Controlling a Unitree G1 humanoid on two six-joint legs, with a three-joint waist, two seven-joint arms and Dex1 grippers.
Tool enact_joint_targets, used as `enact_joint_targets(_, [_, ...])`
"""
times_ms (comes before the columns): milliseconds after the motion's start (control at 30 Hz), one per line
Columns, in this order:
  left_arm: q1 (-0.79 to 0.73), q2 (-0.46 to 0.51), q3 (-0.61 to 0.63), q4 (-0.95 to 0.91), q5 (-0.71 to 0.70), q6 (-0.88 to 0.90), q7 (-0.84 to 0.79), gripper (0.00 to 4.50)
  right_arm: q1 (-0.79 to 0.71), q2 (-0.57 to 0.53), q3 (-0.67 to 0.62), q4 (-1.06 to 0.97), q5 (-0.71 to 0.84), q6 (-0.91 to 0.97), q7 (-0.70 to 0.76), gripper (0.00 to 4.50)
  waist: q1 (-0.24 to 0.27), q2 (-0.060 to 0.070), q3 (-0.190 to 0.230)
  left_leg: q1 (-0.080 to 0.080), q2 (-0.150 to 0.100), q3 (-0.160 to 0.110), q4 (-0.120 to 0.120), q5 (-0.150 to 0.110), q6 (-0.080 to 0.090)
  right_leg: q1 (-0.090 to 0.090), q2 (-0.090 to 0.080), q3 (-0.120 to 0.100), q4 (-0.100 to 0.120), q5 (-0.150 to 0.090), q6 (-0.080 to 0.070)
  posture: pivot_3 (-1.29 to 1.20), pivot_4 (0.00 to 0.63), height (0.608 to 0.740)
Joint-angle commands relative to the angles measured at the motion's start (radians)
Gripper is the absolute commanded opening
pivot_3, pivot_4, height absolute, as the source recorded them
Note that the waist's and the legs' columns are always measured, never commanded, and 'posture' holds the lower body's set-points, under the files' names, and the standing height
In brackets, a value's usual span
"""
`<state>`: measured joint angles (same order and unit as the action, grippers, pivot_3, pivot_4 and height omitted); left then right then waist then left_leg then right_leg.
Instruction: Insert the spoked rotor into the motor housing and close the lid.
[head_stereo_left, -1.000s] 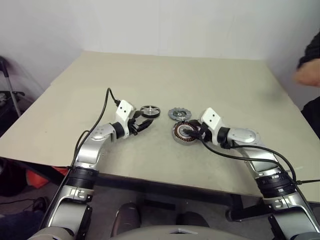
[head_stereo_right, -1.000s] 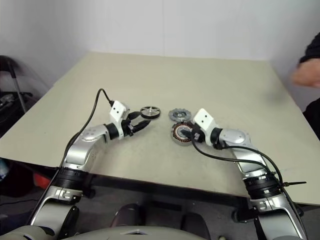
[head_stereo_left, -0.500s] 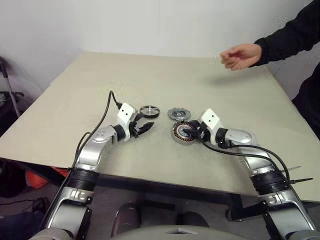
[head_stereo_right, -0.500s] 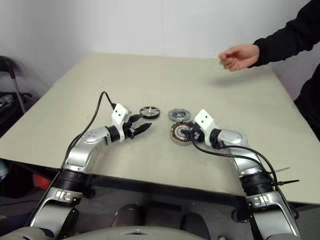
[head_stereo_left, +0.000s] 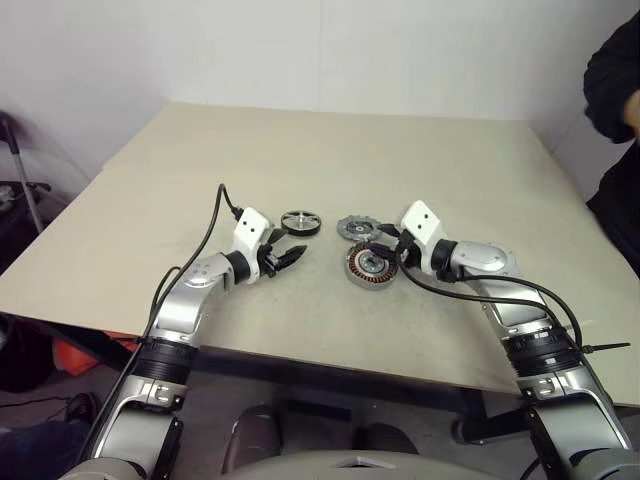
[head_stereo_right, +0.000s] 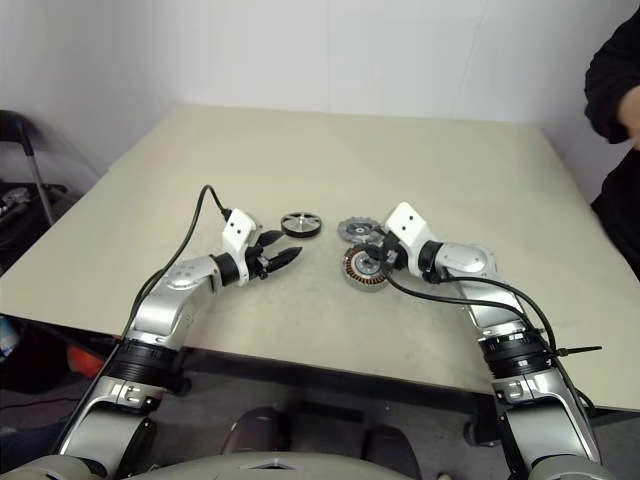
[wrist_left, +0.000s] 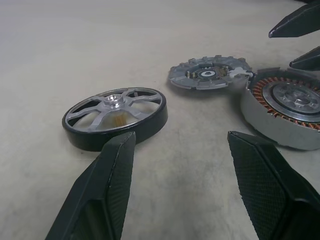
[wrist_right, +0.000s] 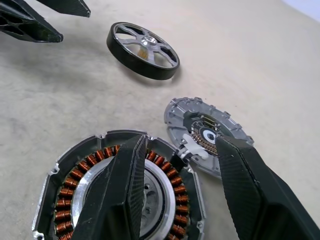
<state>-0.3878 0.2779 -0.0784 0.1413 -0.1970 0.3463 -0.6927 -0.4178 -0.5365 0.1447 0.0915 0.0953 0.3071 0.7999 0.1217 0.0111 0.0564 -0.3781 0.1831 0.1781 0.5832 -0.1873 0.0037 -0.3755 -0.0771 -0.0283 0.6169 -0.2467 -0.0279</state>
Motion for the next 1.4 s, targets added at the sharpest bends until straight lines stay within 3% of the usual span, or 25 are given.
enact_joint_targets(33, [-0.004, 0.009, 0.007, -0.031, -0.004, -0.02, 0.004, 3.12, 0.012, 0.015, 0.017, 0.055, -0.028, -0.042, -0.013, 2.21, -0.001, 0.0, 0.0, 0.0, 0.0, 0.0, 0.0, 0.0, 0.0, 0.0, 0.0, 0.0, 0.0, 0.0, 0.0, 0.0, 0.0, 0.74])
enact_joint_targets(767, [0.005, 0.009, 0.022, -0.009, -0.004, -0.027, 0.033, 3.12, 0.004, -0.05, -0.046, -0.075, -0.015, 0.001, -0.008, 2.21, 0.0, 0.0, 0.0, 0.0, 0.0, 0.0, 0.0, 0.002, -0.003, 0.0, 0.0, 0.0, 0.001, 0.0, 0.0, 0.0, 0.0, 0.74])
enact_joint_targets(1067, [0.009, 0.004, 0.014, -0.017, -0.002, -0.026, 0.044, 3.12, 0.082, 0.05, 0.071, 0.008, -0.068, -0.02, -0.042, 2.21, -0.005, 0.001, -0.001, 0.0, 0.001, 0.0, 0.0, 0.002, -0.003, -0.001, 0.0, 0.0, 0.002, 0.0, 0.0, 0.0, 0.0, 0.74])
enact_joint_targets(1400, [0.033, 0.003, 0.008, -0.032, -0.002, -0.025, 0.05, 3.12, 0.02, 0.017, 0.003, -0.055, -0.031, -0.02, -0.012, 2.21, -0.022, -0.001, -0.002, 0.005, 0.001, 0.0, 0.0, 0.001, -0.002, 0.005, 0.0, 0.0, 0.001, 0.0, 0.0, 0.0, 0.0, 0.74])
